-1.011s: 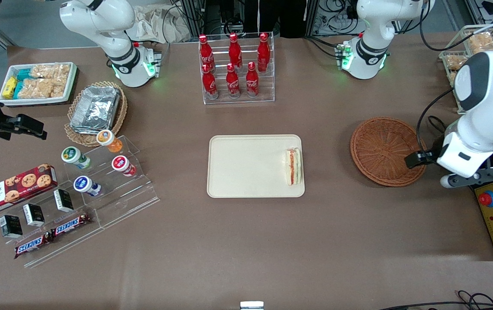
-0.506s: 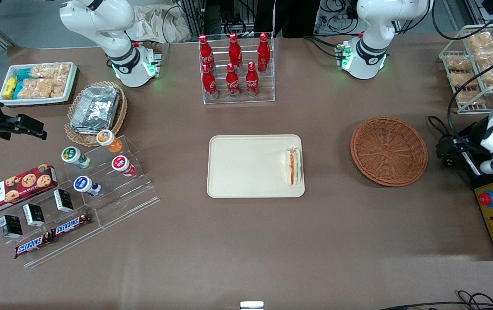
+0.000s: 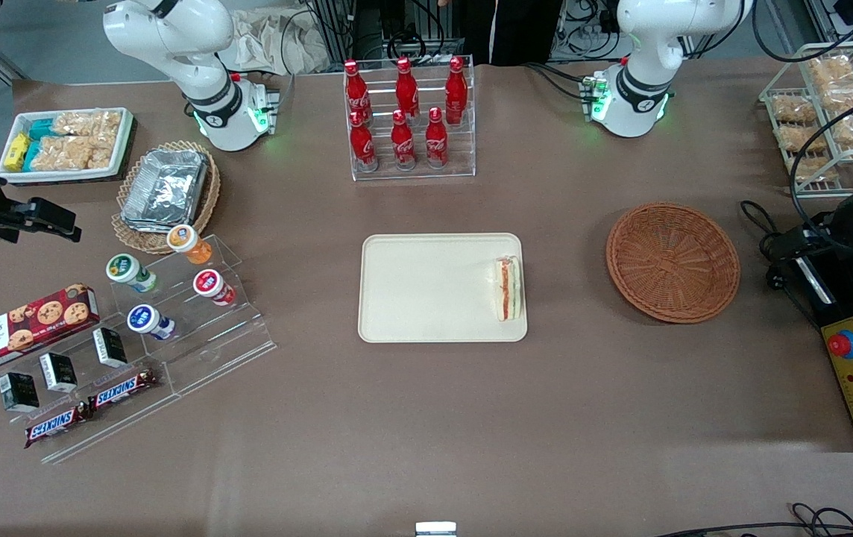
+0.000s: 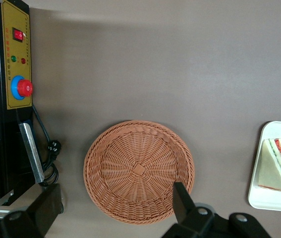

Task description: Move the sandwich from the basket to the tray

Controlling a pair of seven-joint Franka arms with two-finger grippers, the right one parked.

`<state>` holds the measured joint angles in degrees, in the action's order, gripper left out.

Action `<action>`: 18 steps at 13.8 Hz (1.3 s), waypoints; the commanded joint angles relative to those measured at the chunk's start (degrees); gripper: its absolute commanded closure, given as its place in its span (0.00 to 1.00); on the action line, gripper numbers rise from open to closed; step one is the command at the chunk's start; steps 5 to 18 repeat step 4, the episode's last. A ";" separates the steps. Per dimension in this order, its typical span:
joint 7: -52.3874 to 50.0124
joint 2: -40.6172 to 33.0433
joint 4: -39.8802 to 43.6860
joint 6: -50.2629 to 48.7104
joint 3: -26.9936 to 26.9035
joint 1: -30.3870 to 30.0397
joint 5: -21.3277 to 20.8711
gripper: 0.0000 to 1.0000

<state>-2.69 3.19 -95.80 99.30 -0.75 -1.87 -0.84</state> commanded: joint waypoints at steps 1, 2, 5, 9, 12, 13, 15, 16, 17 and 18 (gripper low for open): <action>0.84 0.15 1.15 -1.21 0.22 -0.32 0.22 0.00; 0.84 0.06 1.15 -1.30 0.22 -0.32 0.22 0.00; 0.41 0.23 1.15 -2.00 0.31 -0.24 0.22 0.00; 0.41 0.23 1.15 -2.00 0.31 -0.24 0.22 0.00; 0.41 0.23 1.15 -2.00 0.31 -0.24 0.22 0.00; 0.41 0.23 1.15 -2.00 0.31 -0.24 0.22 0.00; 0.41 0.23 1.15 -2.00 0.31 -0.24 0.22 0.00; 0.41 0.23 1.15 -2.00 0.31 -0.24 0.22 0.00; 0.41 0.23 1.15 -2.00 0.31 -0.24 0.22 0.00; 0.41 0.23 1.15 -2.00 0.31 -0.24 0.22 0.00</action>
